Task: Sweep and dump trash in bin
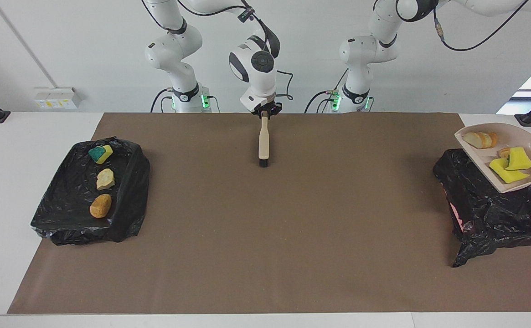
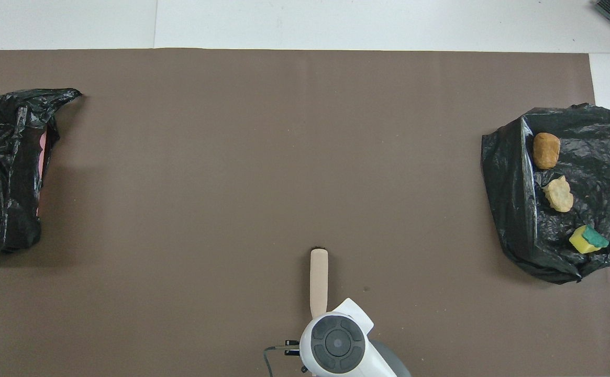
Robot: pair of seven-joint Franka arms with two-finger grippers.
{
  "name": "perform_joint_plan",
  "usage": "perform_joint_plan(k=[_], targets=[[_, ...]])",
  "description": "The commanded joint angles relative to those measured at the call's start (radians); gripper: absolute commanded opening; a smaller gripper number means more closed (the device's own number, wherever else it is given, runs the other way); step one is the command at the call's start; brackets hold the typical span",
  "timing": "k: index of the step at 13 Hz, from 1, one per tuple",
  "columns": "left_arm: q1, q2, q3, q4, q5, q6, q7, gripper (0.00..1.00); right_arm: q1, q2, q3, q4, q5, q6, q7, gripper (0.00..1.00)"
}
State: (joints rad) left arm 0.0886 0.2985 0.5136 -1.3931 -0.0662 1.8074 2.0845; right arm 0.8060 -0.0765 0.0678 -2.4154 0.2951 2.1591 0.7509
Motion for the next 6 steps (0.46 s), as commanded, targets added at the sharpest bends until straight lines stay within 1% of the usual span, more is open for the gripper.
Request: perform_joint_plan(k=[1,3,4,5,6], targets=[[0.066,0.134,0.0,0.177,-0.02,-0.001,0.081,0.0,0.001,-0.023,-0.005,-0.008,0.004,0.015,-0.022,1.0],[0.117,0.154,-0.013,0.172,-0.017,0.065,0.12,0.0,-0.005,-0.031,-0.006,0.015,0.004,0.004,-0.015,1.0],[0.118,0.163,-0.014,0.174,0.018,0.084,0.12,0.0,-0.01,-0.034,-0.011,0.03,0.004,0.004,-0.016,1.0],[0.106,0.169,-0.014,0.169,0.084,0.107,0.12,0.0,-0.014,-0.032,-0.016,0.041,0.004,0.005,-0.013,1.0],[0.096,0.166,-0.015,0.154,0.145,0.156,0.111,0.0,-0.043,-0.032,-0.017,0.056,-0.004,0.008,-0.015,1.0]])
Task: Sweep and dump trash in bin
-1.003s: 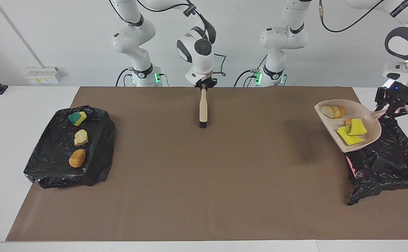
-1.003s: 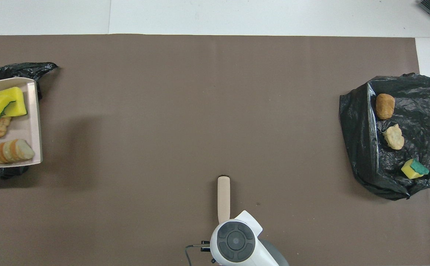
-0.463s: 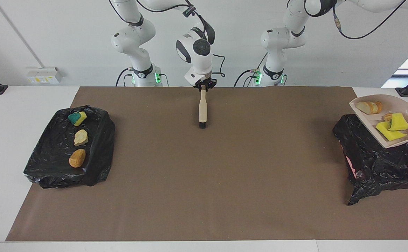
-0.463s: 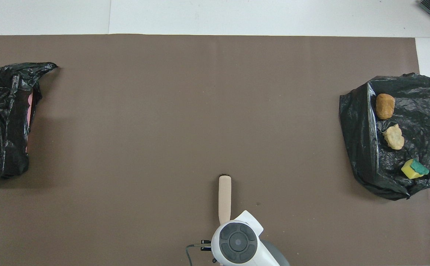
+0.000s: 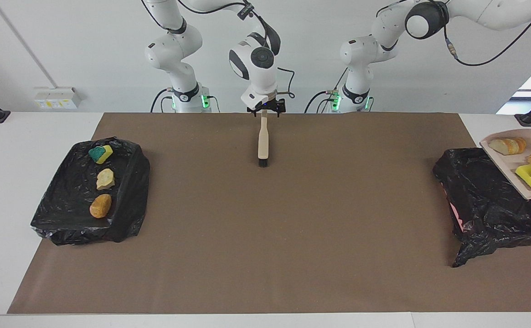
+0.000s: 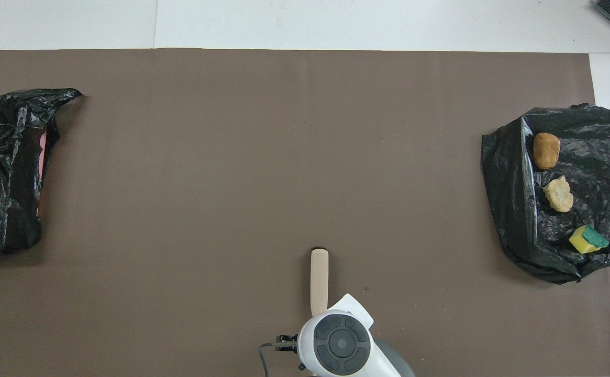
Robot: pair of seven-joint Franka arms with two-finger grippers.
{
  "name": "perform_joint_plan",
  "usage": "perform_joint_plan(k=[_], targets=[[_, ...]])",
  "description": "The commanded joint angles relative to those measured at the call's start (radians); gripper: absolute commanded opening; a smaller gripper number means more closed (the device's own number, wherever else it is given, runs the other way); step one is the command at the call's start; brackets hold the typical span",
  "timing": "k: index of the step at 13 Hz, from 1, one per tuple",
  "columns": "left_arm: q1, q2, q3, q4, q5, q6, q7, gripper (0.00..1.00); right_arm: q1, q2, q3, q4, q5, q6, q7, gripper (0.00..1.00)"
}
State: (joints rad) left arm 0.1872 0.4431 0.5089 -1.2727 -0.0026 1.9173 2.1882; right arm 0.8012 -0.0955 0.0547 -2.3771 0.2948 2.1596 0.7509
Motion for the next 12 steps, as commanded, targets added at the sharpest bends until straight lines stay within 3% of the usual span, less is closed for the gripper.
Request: perform_joint_plan(k=[1,7,9,12], targets=[[-0.009,0.011,-0.01,0.007,0.102,0.089,0.007,0.0,-0.074,-0.012,-0.003,0.039,-0.018,0.009,-0.015,1.0],[-0.103,-0.058,-0.01,-0.174,0.355,0.212,-0.091,0.0,-0.342,-0.001,-0.004,0.165,-0.27,-0.007,-0.093,1.0],[-0.112,-0.082,-0.012,-0.218,0.436,0.245,-0.175,0.0,-0.437,-0.001,-0.001,0.244,-0.338,-0.084,-0.2,1.0],[-0.138,-0.102,-0.024,-0.246,0.582,0.249,-0.307,0.0,-0.577,-0.003,-0.001,0.411,-0.339,-0.238,-0.381,1.0]])
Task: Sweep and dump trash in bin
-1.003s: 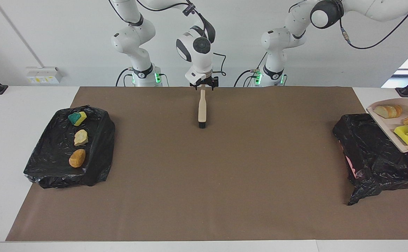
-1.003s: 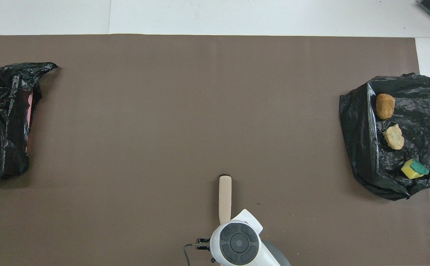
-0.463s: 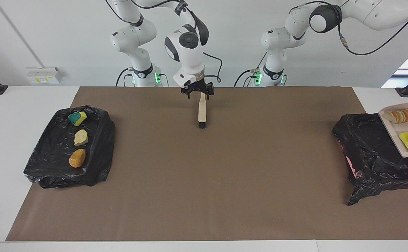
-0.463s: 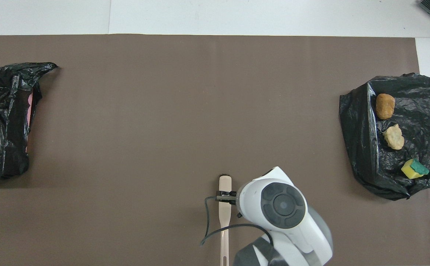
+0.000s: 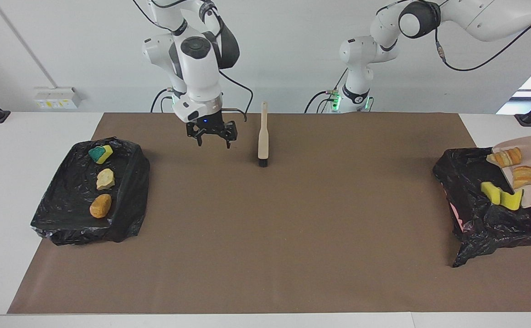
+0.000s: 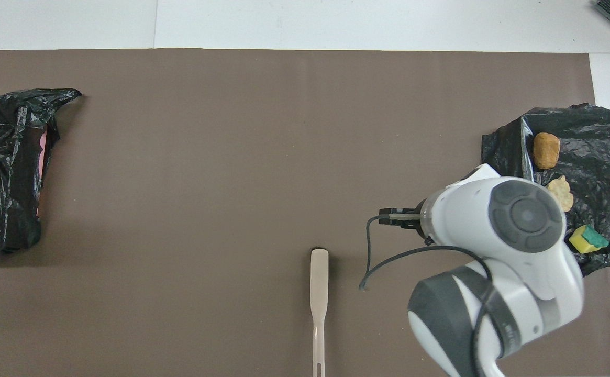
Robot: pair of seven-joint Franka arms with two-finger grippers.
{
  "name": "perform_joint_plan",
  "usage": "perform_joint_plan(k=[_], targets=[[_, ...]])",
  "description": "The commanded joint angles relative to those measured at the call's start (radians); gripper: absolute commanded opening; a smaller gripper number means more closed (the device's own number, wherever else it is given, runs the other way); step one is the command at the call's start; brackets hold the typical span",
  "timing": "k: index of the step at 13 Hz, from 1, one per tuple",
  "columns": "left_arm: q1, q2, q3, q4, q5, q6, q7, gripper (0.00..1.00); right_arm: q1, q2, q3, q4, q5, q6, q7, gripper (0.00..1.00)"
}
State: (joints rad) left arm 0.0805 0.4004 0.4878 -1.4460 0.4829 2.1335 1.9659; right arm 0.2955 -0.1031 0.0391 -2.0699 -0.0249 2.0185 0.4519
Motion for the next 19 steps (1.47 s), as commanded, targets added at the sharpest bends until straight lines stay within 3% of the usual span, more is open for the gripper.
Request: perform_joint_plan(k=[1,5,10,12,14,19], targets=[[-0.031,-0.063,-0.021,-0.074,0.147,0.028,-0.128,0.0,-0.096,0.005,0.013,0.154,-0.02,-0.154,-0.105,1.0],[-0.03,-0.069,-0.028,-0.063,0.29,0.032,-0.168,0.0,-0.153,-0.003,0.008,0.309,-0.026,-0.302,-0.113,1.0],[-0.018,-0.118,-0.047,-0.031,0.304,0.025,-0.154,0.0,-0.179,-0.004,-0.059,0.463,-0.023,-0.496,-0.211,1.0],[-0.015,-0.143,-0.084,-0.036,0.295,0.002,-0.151,0.0,-0.179,-0.004,-0.1,0.487,-0.02,-0.52,-0.274,1.0],[-0.011,-0.153,-0.136,-0.036,0.209,-0.05,-0.157,0.0,-0.185,-0.018,-0.149,0.466,-0.004,-0.517,-0.297,1.0],[-0.011,-0.155,-0.23,-0.043,-0.05,-0.139,-0.179,0.0,-0.234,-0.038,-0.159,0.433,-0.004,-0.508,-0.364,1.0]])
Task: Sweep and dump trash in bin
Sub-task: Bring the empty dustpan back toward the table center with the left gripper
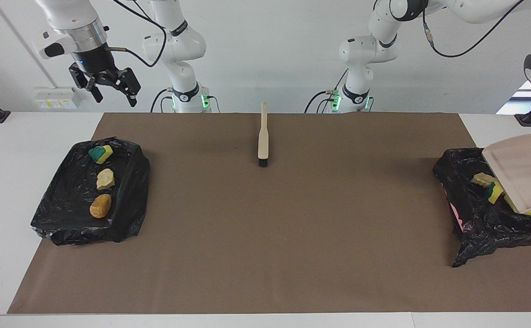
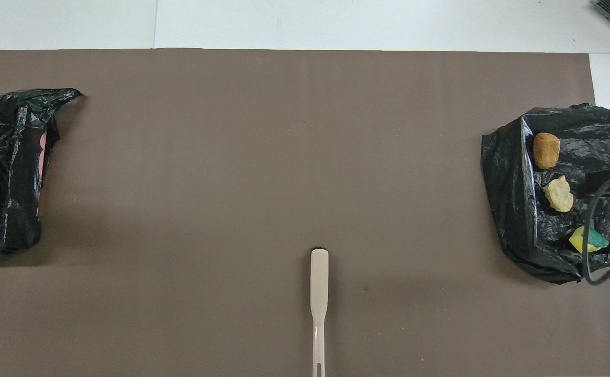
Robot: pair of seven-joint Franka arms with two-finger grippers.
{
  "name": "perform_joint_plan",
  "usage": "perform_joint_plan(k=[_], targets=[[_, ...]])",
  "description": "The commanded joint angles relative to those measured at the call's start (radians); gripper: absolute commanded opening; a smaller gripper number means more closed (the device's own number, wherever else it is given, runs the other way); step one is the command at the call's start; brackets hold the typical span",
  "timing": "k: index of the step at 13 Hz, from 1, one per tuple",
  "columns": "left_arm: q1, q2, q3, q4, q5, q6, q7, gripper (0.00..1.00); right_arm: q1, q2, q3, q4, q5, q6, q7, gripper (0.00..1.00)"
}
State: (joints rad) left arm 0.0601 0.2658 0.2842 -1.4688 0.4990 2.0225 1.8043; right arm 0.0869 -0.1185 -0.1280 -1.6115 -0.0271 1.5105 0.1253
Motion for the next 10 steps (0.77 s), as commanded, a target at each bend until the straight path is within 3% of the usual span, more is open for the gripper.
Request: perform_joint_plan(k=[1,3,7,10], targets=[[0.009,-0.022,-0.045,-0.03,-0.1,-0.042,-0.034,0.0,-0.026,-0.023,0.01,-0.025,-0.002,-0.004,-0.032,1.0],[0.009,-0.022,-0.129,-0.034,-0.148,-0.1,-0.124,0.0,-0.026,-0.023,0.011,-0.022,-0.002,-0.012,-0.029,1.0],[0.009,-0.075,-0.279,-0.128,-0.204,-0.174,-0.482,0.0,-0.016,-0.02,0.021,-0.019,-0.002,-0.01,-0.029,1.0],[0.007,-0.076,-0.39,-0.13,-0.253,-0.241,-0.776,0.0,-0.016,-0.02,0.021,-0.019,-0.002,-0.01,-0.029,1.0]])
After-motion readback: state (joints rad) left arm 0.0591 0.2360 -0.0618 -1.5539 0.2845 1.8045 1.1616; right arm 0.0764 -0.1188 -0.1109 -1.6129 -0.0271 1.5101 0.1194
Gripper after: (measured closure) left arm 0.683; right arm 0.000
